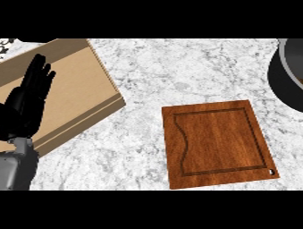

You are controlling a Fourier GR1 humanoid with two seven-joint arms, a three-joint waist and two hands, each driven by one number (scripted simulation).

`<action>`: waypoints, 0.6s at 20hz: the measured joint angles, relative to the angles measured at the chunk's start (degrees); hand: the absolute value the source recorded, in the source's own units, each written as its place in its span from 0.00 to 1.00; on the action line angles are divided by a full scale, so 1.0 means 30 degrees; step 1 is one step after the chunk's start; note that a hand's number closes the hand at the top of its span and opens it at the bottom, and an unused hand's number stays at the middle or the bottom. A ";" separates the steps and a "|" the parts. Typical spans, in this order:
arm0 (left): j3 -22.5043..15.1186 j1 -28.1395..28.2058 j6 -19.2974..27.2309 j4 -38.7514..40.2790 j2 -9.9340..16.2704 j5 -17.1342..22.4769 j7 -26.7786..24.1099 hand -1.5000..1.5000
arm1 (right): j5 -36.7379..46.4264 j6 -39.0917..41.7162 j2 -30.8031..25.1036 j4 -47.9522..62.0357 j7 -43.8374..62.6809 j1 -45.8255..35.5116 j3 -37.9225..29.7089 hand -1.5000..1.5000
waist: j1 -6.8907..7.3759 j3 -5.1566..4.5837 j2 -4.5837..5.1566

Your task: Pick the croissant from the cutting board and place it in the pot

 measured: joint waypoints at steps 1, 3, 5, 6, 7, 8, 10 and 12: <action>0.0035 -0.0099 0.0033 0.0065 -0.0008 0.0006 0.0061 0.50 | -0.0271 0.0456 -0.0245 0.0270 -0.0025 0.0013 -0.0270 0.00 | -0.0025 0.0019 0.0017; 0.0014 -0.0217 0.0096 0.0038 -0.0065 -0.0015 0.0134 0.50 | -0.0663 0.1312 -0.1113 0.0675 0.0150 0.0045 -0.0690 0.00 | -0.0013 0.0057 0.0067; 0.0061 -0.0198 0.0045 0.0235 -0.0073 -0.0031 -0.0126 0.50 | -0.0952 0.1768 -0.1715 0.0944 0.0304 0.0194 -0.0995 0.00 | 0.0010 0.0076 0.0122; 0.0067 -0.0140 0.0025 0.0166 -0.0080 -0.0017 -0.0188 0.50 | -0.1073 0.2002 -0.2051 0.1048 0.0412 0.0280 -0.1123 0.00 | 0.0057 0.0095 0.0143; 0.0099 -0.0178 0.0006 0.0201 -0.0077 0.0004 -0.0239 0.50 | -0.1190 0.2192 -0.2295 0.1130 0.0505 0.0343 -0.1235 0.00 | 0.0068 0.0105 0.0160; 0.0075 -0.0069 0.0012 0.0148 -0.0122 -0.0010 -0.0296 0.50 | -0.1266 0.2522 -0.2622 0.1162 0.0505 0.0584 -0.1289 0.00 | 0.0027 0.0109 0.0143; 0.0148 -0.0104 -0.0060 0.0134 -0.0053 0.0051 -0.0272 0.50 | -0.1436 0.3007 -0.3272 0.1266 0.0948 0.0628 -0.1433 0.00 | 0.0057 0.0126 0.0159; 0.0133 -0.0028 -0.0061 0.0160 -0.0091 0.0027 -0.0336 0.50 | -0.1552 0.3275 -0.3634 0.1282 0.1085 0.0840 -0.1518 0.00 | 0.0088 0.0146 0.0190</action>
